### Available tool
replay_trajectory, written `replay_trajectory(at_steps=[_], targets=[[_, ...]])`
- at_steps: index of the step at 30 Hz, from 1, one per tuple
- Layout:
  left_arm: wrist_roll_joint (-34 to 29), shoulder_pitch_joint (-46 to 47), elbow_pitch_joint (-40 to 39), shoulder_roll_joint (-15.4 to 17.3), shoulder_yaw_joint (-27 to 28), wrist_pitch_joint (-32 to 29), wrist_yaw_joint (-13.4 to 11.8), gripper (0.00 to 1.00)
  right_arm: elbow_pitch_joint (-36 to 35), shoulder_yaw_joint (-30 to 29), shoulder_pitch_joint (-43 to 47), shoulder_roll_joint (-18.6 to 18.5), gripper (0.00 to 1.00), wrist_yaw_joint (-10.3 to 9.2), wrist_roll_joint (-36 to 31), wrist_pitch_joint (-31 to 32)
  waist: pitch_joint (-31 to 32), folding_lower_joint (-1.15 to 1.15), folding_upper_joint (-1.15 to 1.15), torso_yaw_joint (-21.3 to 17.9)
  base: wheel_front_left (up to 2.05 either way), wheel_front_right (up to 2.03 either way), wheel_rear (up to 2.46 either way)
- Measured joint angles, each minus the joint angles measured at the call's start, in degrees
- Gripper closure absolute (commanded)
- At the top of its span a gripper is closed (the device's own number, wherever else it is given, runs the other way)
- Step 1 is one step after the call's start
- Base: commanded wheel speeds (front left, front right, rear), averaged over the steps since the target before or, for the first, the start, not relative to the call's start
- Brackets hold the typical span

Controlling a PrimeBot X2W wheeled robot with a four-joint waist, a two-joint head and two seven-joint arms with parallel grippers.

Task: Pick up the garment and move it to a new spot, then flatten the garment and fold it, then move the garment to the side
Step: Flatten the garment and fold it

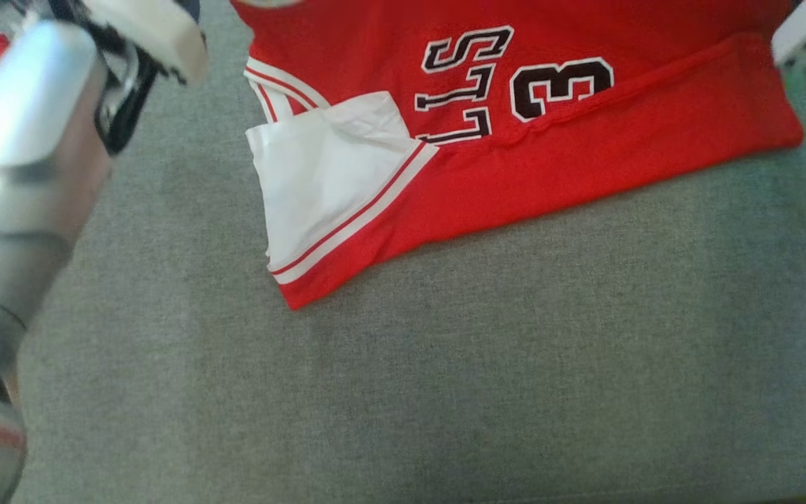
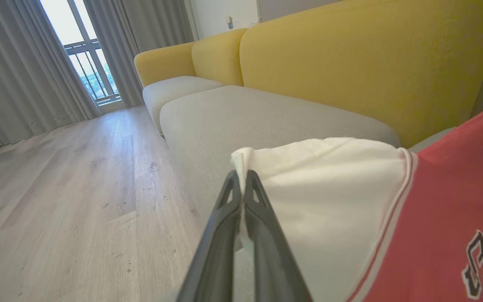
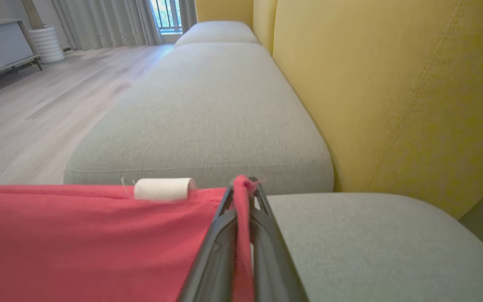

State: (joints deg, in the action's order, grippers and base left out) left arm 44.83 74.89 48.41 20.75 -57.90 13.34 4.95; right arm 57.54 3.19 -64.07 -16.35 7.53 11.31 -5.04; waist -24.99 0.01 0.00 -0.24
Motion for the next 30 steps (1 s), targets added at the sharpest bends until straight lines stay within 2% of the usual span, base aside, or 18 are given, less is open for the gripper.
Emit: replay_trajectory(at_steps=[8, 15, 21, 25, 30], targets=[[0.0, -9.8, -3.7, 1.3, -4.9, 0.1, 1.7, 1.0, 3.1, 8.0, 8.6, -3.8, 1.0, 0.01, 5.6, 5.0, 4.7, -0.01, 0.0, 1.3, 0.0, 0.0, 0.0], [2.8, -17.5, -14.7, 6.1, -10.6, -9.4, 2.6, 1.0, 1.8, 14.8, 13.6, -9.3, 1.0, 0.0, 11.5, 10.8, 8.2, -0.02, 0.0, 3.1, 0.0, 0.0, 0.0], [5.8, -22.8, -23.2, 10.1, -13.4, -16.7, 2.6, 1.0, -1.7, 20.6, 16.9, -12.5, 1.0, 0.01, 16.0, 15.5, 8.9, -0.02, 0.0, 4.0, 0.0, 0.0, 0.0], [6.3, -23.7, -26.6, 11.2, -14.4, -19.6, 2.0, 1.0, -4.0, 24.9, 18.0, -15.0, 1.0, 0.01, 17.3, 18.3, 8.5, -0.01, 0.0, 4.1, 0.0, 0.0, 0.0], [6.5, -24.2, -28.5, 11.3, -14.7, -21.4, 1.4, 1.0, -5.4, 27.1, 18.3, -16.7, 1.0, 0.01, 19.7, 20.8, 8.0, -0.01, 0.0, 3.9, 0.0, 0.0, 0.0]])
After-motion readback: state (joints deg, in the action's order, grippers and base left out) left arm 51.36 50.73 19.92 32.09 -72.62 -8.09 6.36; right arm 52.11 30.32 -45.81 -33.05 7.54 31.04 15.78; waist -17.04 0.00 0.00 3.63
